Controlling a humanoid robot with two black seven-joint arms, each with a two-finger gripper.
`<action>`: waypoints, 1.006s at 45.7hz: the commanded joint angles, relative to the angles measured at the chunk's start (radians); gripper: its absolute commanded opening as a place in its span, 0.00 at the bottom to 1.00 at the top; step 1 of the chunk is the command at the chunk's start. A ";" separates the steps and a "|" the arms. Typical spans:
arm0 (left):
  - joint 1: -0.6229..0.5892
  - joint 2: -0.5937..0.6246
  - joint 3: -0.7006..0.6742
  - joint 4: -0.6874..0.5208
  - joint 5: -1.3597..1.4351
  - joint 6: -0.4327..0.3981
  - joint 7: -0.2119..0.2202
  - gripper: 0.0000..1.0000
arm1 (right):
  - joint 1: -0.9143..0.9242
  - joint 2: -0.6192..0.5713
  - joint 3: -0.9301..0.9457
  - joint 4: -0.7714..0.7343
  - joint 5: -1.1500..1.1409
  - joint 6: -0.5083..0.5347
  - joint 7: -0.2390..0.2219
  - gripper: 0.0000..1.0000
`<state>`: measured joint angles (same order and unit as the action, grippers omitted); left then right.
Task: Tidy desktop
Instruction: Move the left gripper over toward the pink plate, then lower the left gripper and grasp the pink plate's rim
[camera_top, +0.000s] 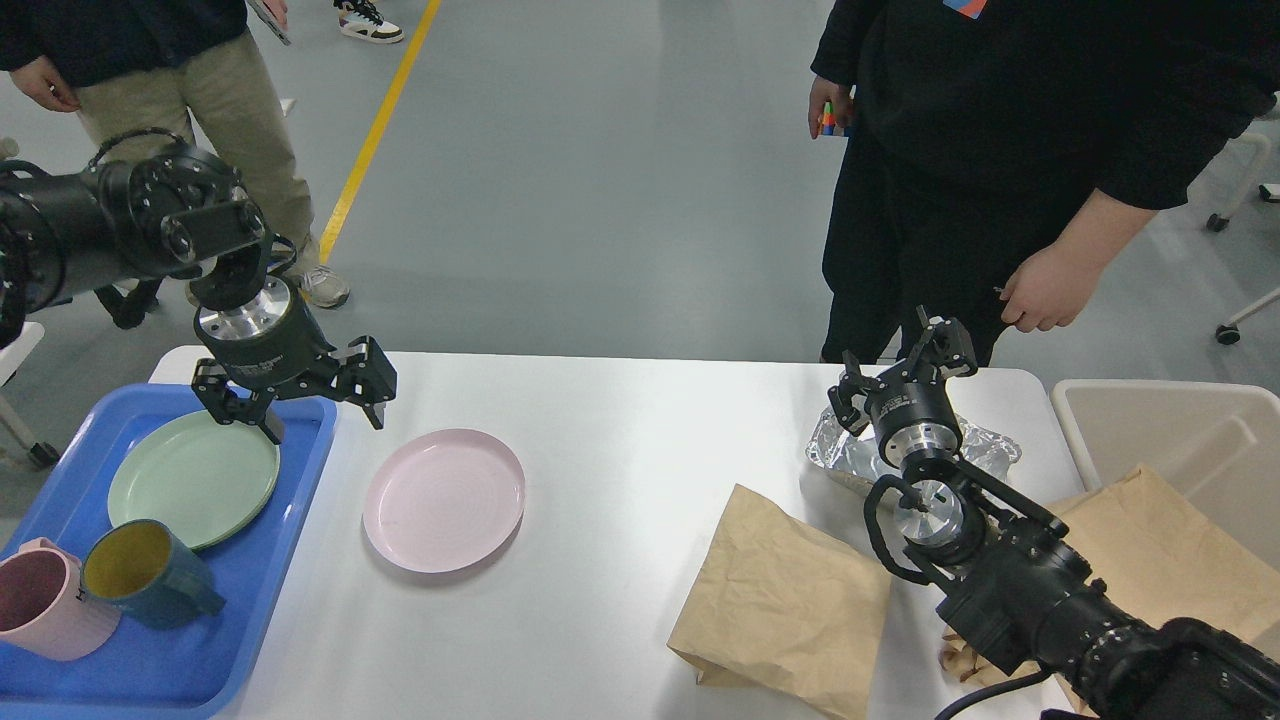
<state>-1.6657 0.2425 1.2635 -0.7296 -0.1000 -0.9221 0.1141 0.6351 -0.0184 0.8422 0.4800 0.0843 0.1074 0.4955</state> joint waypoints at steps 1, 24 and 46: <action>0.112 -0.054 -0.038 0.070 0.000 0.126 0.004 0.97 | 0.000 0.000 0.000 0.000 0.000 0.000 0.000 1.00; 0.368 -0.164 -0.078 0.239 0.000 0.315 0.004 0.97 | 0.000 0.000 0.000 0.000 0.000 0.000 0.000 1.00; 0.428 -0.150 -0.075 0.245 0.000 0.322 0.049 0.94 | 0.000 0.000 0.000 0.000 0.000 0.000 0.000 1.00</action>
<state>-1.2437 0.0878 1.1905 -0.4864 -0.0997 -0.6081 0.1477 0.6350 -0.0184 0.8422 0.4801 0.0843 0.1074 0.4955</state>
